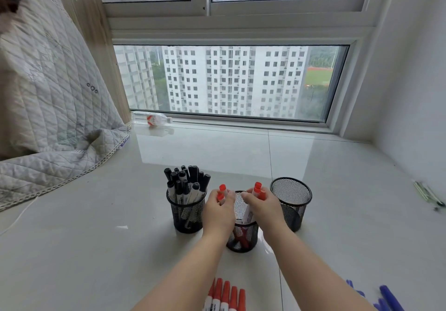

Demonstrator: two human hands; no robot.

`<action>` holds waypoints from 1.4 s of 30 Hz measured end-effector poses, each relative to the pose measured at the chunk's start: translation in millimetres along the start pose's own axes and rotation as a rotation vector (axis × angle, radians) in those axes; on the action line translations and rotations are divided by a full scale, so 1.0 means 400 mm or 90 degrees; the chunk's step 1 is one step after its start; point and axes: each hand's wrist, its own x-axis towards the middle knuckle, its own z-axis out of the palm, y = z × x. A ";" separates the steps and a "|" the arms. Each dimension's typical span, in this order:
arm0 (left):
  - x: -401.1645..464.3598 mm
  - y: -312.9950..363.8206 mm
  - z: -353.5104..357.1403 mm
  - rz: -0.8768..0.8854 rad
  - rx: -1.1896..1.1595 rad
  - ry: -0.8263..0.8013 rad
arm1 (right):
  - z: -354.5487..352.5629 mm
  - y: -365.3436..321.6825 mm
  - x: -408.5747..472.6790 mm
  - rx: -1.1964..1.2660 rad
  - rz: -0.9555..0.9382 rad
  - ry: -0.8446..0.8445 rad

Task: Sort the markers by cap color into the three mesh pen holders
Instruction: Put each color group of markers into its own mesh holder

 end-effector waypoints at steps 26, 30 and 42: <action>-0.318 -0.112 -0.261 0.009 0.418 -0.143 | -0.082 0.147 -0.397 -0.351 -0.025 0.038; -0.347 -0.124 -0.259 0.030 0.527 -0.181 | -0.066 0.163 -0.434 -0.452 -0.004 -0.020; -0.376 -0.145 -0.251 0.071 0.646 -0.155 | -0.035 0.153 -0.445 -0.587 0.035 -0.069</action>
